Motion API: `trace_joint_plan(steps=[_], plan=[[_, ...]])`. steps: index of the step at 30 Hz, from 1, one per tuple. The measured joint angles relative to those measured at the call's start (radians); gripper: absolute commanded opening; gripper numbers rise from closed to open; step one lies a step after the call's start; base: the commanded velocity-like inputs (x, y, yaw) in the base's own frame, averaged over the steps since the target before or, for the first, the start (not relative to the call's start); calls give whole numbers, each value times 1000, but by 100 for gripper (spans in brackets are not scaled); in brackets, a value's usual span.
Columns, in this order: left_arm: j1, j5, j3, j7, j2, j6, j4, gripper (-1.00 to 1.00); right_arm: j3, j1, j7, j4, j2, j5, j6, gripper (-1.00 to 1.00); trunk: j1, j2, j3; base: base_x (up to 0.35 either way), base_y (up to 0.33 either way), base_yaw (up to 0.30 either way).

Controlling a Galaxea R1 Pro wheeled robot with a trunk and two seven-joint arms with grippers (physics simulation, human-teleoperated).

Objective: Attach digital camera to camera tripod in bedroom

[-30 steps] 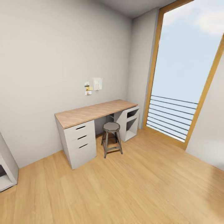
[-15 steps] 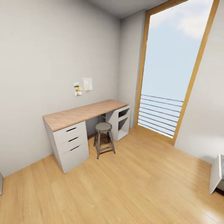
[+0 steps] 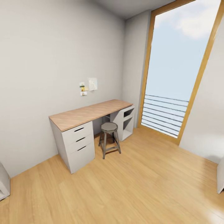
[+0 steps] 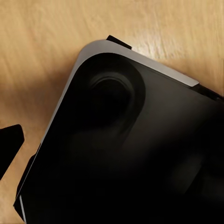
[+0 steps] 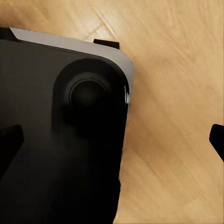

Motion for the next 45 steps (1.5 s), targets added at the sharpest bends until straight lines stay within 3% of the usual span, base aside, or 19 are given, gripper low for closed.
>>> trace_joint_plan(steps=[28, 45], plan=[[0, 0, -1, -1, -1, 0, 0, 100, -1, 0, 0, 0, 6, 4, -8, 100, 0, 0, 0, 0, 325, 0], [0, -1, 0, -1, 0, 1, -2, 100, -1, 0, 0, 0, 6, 0, -10, 100, 0, 0, 0, 0, 61, -171]])
